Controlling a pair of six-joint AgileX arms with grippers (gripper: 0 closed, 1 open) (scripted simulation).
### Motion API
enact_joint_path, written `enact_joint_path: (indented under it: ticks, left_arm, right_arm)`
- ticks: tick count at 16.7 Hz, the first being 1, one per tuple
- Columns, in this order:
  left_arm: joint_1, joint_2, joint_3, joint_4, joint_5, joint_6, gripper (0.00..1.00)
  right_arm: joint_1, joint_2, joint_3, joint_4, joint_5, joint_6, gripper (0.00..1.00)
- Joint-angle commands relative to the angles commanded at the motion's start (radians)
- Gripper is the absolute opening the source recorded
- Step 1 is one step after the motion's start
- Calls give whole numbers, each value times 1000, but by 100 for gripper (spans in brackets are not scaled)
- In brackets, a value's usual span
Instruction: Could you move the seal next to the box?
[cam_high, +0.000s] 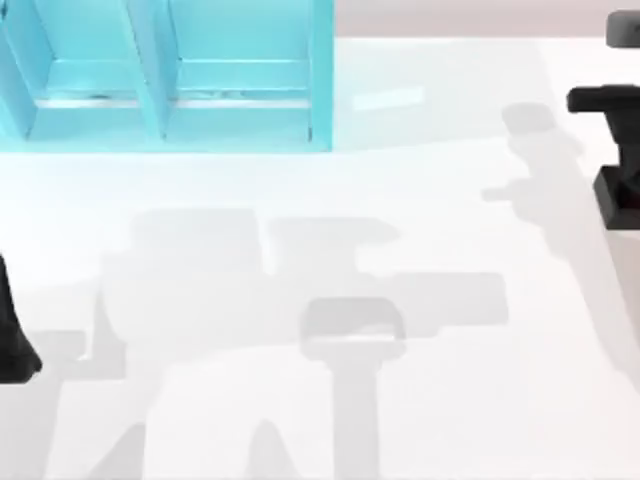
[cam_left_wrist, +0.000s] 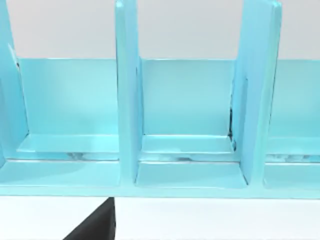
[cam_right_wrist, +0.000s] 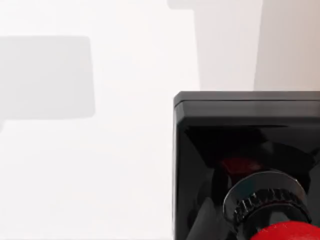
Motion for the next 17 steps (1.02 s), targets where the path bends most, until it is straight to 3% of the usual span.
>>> enact_joint_path:
  ticks: [3, 9, 17]
  left_arm:
    - [0, 0, 0, 0, 0, 0, 100]
    - [0, 0, 0, 0, 0, 0, 100]
    - [0, 0, 0, 0, 0, 0, 100]
  right_arm:
    - [-83, 24, 81, -52, -1, -83, 0]
    - [-86, 20, 83, -50, 0, -87, 0]
    - [-85, 10, -178, 192, 0, -86, 0]
